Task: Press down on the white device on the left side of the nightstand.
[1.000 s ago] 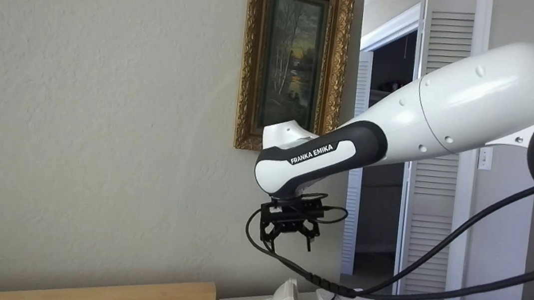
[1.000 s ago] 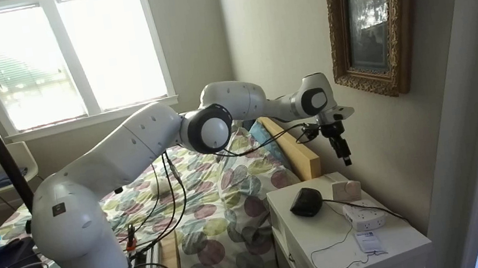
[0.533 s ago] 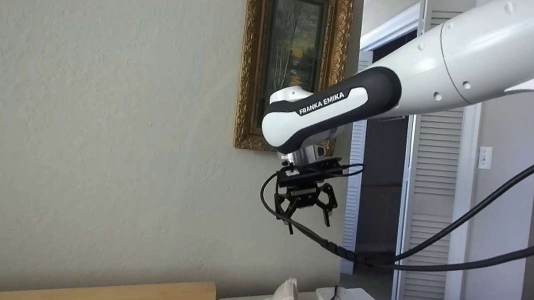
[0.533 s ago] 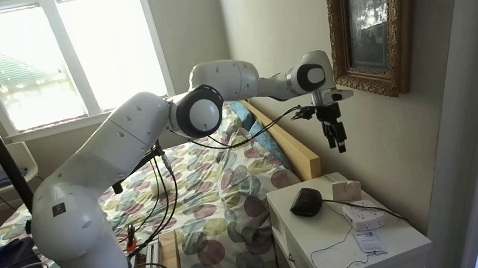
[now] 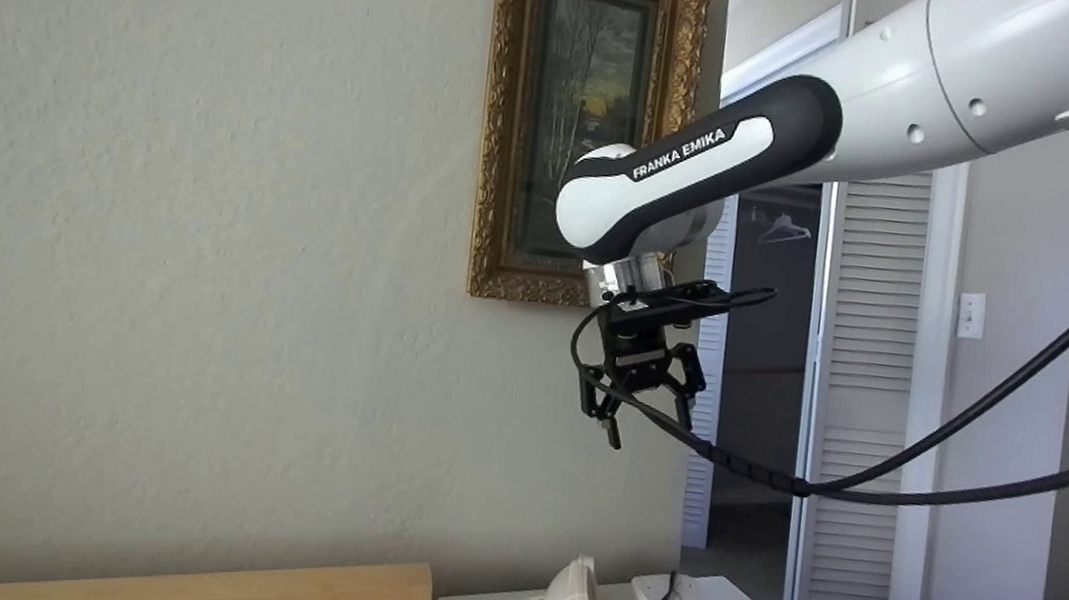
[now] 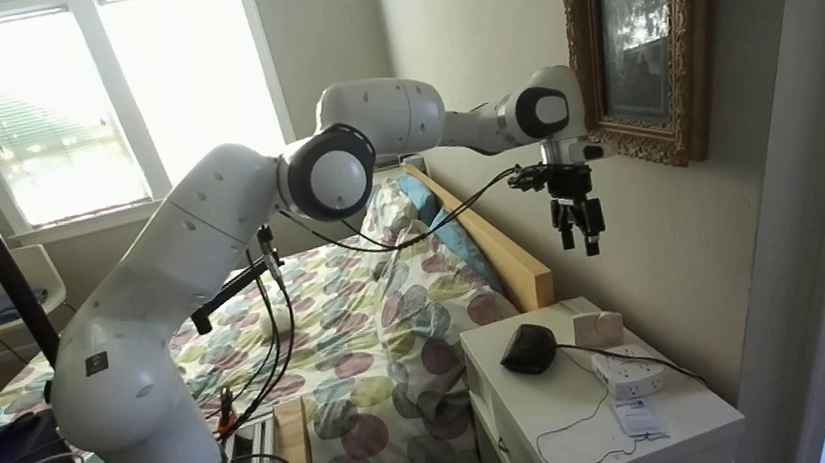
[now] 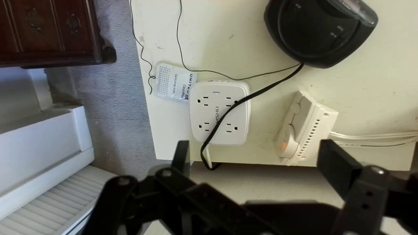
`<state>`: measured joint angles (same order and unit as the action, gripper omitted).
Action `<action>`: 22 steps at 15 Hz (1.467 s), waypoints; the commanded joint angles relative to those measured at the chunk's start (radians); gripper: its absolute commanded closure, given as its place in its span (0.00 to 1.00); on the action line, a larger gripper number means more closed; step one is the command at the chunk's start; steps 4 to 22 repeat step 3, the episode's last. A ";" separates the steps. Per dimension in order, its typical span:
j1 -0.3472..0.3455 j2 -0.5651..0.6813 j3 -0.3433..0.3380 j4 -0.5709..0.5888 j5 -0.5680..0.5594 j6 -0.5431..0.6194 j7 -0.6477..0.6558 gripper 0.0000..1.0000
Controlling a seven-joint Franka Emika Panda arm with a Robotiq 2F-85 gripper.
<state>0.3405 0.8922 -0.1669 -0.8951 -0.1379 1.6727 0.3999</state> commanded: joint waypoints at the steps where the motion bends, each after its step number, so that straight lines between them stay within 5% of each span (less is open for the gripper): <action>1: 0.000 -0.001 0.002 -0.003 0.000 0.000 0.000 0.00; 22: 0.001 -0.001 0.004 -0.008 0.000 0.000 0.000 0.00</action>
